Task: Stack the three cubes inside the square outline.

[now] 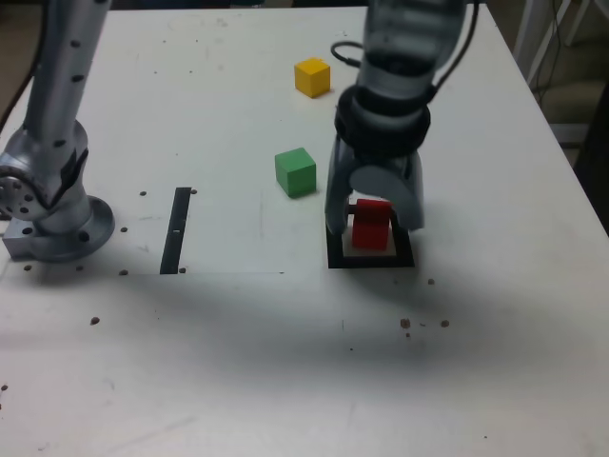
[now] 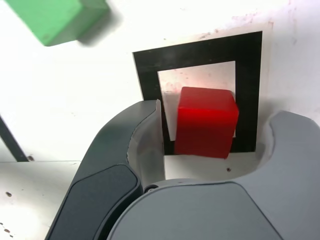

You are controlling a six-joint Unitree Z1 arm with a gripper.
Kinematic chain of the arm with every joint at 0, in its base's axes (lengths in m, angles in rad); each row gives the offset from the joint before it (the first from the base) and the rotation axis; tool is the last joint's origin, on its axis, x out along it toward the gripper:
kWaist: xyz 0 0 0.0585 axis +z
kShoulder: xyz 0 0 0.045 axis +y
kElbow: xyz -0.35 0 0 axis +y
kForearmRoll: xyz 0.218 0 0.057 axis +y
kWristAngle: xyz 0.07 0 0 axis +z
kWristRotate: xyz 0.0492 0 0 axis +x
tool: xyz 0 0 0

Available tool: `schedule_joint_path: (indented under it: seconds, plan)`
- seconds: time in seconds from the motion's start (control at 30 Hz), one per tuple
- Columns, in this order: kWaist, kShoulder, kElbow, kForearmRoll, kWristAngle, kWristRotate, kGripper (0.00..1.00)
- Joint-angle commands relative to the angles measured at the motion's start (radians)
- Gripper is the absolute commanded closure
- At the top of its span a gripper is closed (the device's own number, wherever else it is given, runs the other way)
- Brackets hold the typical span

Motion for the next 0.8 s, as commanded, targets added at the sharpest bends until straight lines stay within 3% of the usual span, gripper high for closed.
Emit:
schedule_joint_path:
  seconds: [0.0, 0.2, 0.33, 0.6, 0.77]
  plan:
    - [0.002, -0.041, 0.014, -0.001, 0.009, -0.01, 0.01]
    - [0.037, -0.12, 0.022, 0.033, 0.031, 0.006, 0.01]
    - [0.11, -0.151, 0.008, 0.081, 0.073, 0.073, 0.01]
    - [0.342, -0.164, -0.107, 0.177, 0.192, 0.249, 0.01]
    - [0.538, -0.111, -0.212, 0.186, 0.208, 0.373, 0.01]
